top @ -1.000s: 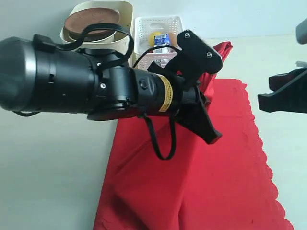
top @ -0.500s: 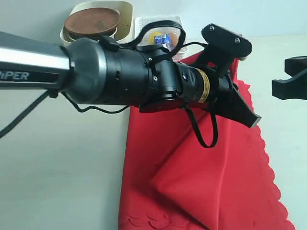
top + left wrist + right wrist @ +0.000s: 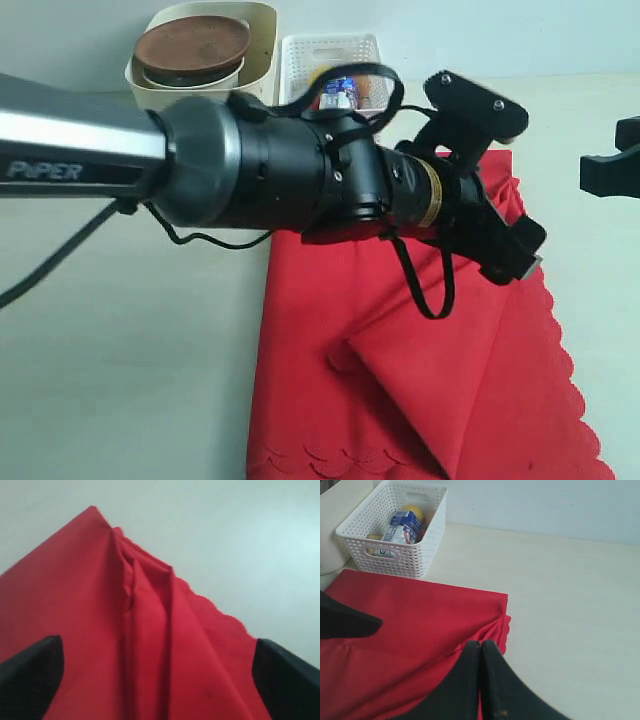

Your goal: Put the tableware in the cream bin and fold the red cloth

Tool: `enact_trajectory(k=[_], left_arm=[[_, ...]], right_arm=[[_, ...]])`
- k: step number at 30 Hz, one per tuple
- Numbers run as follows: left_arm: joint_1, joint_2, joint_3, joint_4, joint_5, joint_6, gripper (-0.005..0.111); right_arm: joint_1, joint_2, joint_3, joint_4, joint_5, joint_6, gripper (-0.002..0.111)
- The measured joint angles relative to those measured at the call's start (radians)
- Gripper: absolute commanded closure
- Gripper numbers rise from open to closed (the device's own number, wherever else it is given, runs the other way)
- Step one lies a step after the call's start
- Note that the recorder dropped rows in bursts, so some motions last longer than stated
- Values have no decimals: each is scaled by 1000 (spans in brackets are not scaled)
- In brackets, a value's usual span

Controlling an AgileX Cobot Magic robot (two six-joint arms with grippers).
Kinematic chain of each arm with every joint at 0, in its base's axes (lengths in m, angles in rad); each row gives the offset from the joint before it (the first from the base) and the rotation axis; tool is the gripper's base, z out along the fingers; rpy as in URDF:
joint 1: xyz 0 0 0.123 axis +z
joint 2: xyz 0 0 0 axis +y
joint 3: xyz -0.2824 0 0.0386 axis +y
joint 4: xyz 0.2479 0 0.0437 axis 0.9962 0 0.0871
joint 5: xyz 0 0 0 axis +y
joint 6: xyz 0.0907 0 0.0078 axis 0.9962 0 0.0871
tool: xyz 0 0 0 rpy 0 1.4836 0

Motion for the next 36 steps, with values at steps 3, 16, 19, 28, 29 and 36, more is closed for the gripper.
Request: enact_trajectory(k=[3,16,19,28,29,36], left_arm=[[3,-65,2,0,166,60,39],[51,-52,336,-14,-61,92,103],[3,-24,345,-14,-176,82,103],[-217,-186,307,70,-130,54,103],[-189,-211,307,75,-59,54,103],[36,-116,412,79,-22,-22,103]], right_arm=[[0,0,0,0,0,2,108],[0,0,0,0,-3,2,108],[0,0,0,0,-6,2,108],[0,0,0,3,0,2,108],[0,0,0,4,1,2,108],[0,0,0,11,1,2,108]])
